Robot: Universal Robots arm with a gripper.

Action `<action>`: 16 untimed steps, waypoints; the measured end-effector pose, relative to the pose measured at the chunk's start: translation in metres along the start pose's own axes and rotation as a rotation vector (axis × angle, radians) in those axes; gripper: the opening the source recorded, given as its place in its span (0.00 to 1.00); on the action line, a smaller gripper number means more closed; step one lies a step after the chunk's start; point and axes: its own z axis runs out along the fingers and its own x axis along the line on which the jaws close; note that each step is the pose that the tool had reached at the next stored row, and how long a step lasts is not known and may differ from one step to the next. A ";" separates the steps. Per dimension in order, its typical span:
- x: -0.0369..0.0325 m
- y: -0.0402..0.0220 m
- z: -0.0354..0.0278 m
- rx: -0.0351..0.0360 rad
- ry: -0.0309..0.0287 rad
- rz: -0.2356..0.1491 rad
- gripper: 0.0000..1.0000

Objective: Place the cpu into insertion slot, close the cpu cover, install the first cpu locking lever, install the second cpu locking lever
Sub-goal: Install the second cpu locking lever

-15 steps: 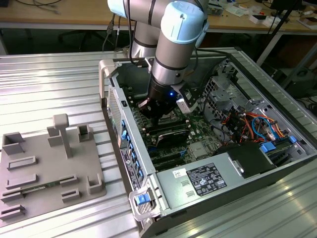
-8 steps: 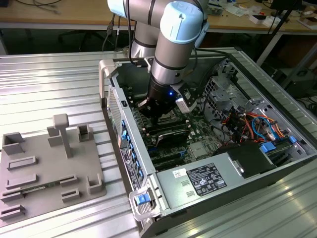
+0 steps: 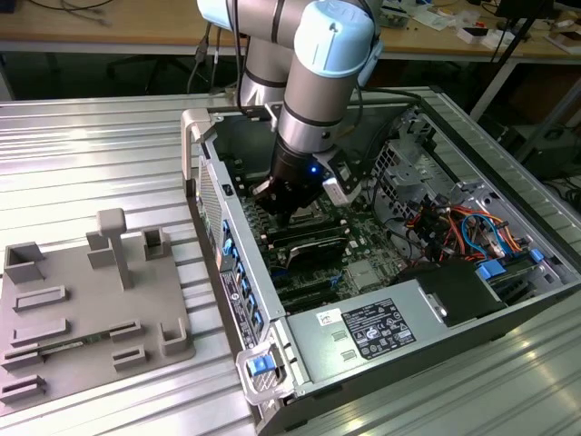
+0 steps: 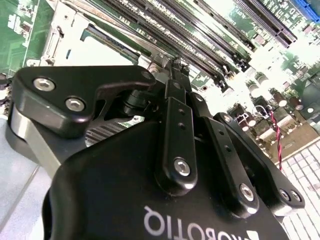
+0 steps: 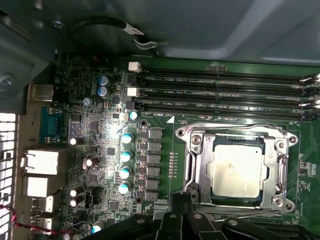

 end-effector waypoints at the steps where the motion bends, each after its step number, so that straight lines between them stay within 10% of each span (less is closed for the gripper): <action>1: -0.0001 0.0001 -0.0057 -0.0001 0.0000 0.000 0.11; 7: -0.0003 0.0002 -0.0309 -0.0001 0.0000 0.000 0.11; 16: -0.0128 -0.0005 -0.0408 -0.0051 -0.0001 0.000 0.11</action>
